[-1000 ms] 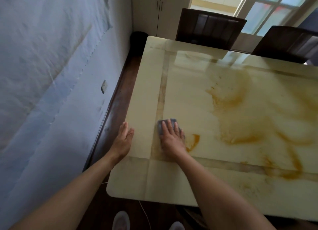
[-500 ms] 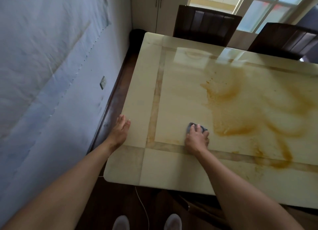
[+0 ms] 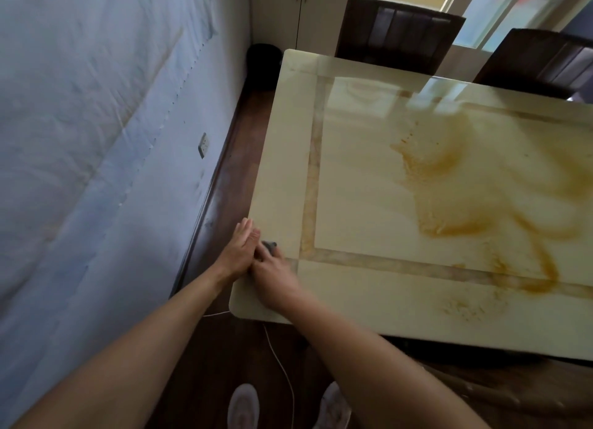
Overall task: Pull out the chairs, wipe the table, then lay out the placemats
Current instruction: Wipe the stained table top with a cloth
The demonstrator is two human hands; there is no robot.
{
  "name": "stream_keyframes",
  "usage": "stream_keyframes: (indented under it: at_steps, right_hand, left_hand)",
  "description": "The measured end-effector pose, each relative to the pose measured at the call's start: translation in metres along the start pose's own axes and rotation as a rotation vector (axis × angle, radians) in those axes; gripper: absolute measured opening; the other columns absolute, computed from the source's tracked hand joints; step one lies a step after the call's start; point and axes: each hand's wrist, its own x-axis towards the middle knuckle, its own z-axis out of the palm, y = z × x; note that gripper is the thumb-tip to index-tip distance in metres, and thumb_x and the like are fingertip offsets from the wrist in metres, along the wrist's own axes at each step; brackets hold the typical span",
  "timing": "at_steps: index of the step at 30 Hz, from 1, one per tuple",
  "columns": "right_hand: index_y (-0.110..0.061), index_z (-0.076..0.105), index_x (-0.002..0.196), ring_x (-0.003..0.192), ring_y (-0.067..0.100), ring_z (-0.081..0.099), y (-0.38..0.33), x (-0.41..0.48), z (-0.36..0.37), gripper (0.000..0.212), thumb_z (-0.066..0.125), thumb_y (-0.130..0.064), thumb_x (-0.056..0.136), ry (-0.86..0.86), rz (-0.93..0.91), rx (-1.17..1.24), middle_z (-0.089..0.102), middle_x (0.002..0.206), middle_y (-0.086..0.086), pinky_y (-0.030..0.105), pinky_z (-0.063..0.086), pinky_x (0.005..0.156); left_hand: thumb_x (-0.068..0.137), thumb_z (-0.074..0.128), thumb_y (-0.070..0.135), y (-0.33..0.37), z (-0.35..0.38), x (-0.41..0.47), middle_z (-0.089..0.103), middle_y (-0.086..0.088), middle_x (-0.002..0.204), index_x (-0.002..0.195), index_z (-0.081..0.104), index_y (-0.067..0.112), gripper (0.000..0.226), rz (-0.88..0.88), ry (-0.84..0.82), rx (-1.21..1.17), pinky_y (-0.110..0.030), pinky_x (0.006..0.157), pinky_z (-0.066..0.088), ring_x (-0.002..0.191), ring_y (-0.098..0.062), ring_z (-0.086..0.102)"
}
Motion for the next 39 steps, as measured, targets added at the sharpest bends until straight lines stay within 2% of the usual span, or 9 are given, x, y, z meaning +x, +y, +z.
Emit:
stream_keyframes:
  at_steps: [3,6,11,16,20,24,28,32,39]
  right_hand:
    - [-0.006,0.047,0.133,0.13,0.037,0.032,0.035,-0.015,-0.015,0.043,0.051,-0.011,0.09,0.073,0.096,0.054,0.038,0.139,0.014,0.041,0.035,0.107]
    - [-0.007,0.053,0.118,0.119,0.031,0.044,0.084,-0.043,-0.032,0.036,0.06,-0.011,0.083,0.05,0.28,0.078,0.044,0.129,0.013,0.031,0.038,0.097]
    - [-0.008,0.056,0.095,0.102,0.034,0.054,0.145,-0.098,-0.052,0.025,0.072,-0.02,0.079,-0.015,0.608,0.125,0.038,0.105,0.009,0.031,0.046,0.083]
    - [-0.005,0.056,0.112,0.105,0.036,0.057,0.144,-0.109,-0.058,0.025,0.06,-0.008,0.088,-0.025,0.79,0.048,0.045,0.119,0.015,0.038,0.049,0.087]
    - [0.002,0.054,0.123,0.114,0.039,0.053,0.088,-0.08,-0.048,0.035,0.052,-0.001,0.088,-0.081,0.693,-0.003,0.045,0.127,0.022,0.042,0.049,0.091]
    - [0.004,0.047,0.131,0.119,0.04,0.046,0.006,-0.055,-0.032,0.038,0.042,0.0,0.094,-0.131,0.387,-0.118,0.039,0.134,0.026,0.045,0.049,0.091]
    - [0.0,0.043,0.136,0.119,0.044,0.042,-0.025,-0.044,-0.027,0.042,0.045,-0.005,0.095,-0.17,0.279,-0.08,0.035,0.135,0.025,0.049,0.044,0.096]
    - [-0.003,0.041,0.133,0.116,0.041,0.049,0.001,-0.047,-0.026,0.045,0.055,-0.006,0.09,-0.147,0.238,0.02,0.04,0.131,0.021,0.047,0.045,0.095]
    - [-0.008,0.041,0.121,0.109,0.043,0.056,0.106,-0.092,-0.042,0.057,0.074,-0.011,0.075,-0.278,0.454,0.202,0.038,0.126,0.019,0.043,0.05,0.088]
  left_hand:
    - [0.102,0.02,0.037,-0.005,0.003,-0.01,-0.004,-0.001,0.16,0.15,0.007,0.012,0.056,0.002,-0.017,0.062,-0.031,0.118,-0.002,0.146,-0.012,-0.007]
    - [0.101,0.019,0.04,-0.003,0.012,-0.017,-0.007,0.003,0.159,0.151,0.005,0.015,0.057,-0.001,-0.003,0.054,-0.031,0.118,-0.002,0.146,-0.01,-0.009]
    - [0.1,0.018,0.044,0.0,0.017,-0.02,-0.008,0.006,0.159,0.151,0.006,0.019,0.058,-0.03,0.02,-0.071,-0.039,0.121,0.003,0.146,-0.01,-0.006]
    - [0.101,0.018,0.044,0.001,0.015,-0.021,-0.009,0.005,0.159,0.151,0.005,0.018,0.058,-0.035,0.007,-0.07,-0.039,0.121,0.001,0.146,-0.011,-0.008]
    - [0.102,0.018,0.038,0.002,0.027,-0.023,-0.013,-0.002,0.159,0.151,0.002,0.013,0.057,0.019,0.008,0.125,-0.032,0.116,-0.01,0.144,-0.014,-0.02]
    - [0.102,0.018,0.035,0.001,0.028,-0.022,-0.009,-0.004,0.159,0.151,0.004,0.011,0.056,0.014,0.026,0.176,-0.033,0.117,-0.009,0.145,-0.016,-0.016]
    - [0.102,0.017,0.037,0.002,0.021,-0.018,-0.007,-0.002,0.16,0.151,0.004,0.014,0.056,0.006,0.029,0.166,-0.035,0.118,-0.007,0.146,-0.015,-0.014]
    - [0.102,0.018,0.039,0.016,0.027,-0.019,-0.007,0.0,0.16,0.151,0.004,0.016,0.056,0.04,0.003,0.171,-0.033,0.118,-0.006,0.146,-0.013,-0.012]
    - [0.103,0.02,0.035,0.061,0.077,-0.013,-0.004,0.0,0.16,0.151,0.006,0.015,0.054,0.108,-0.042,0.237,-0.029,0.117,-0.006,0.147,-0.016,-0.011]
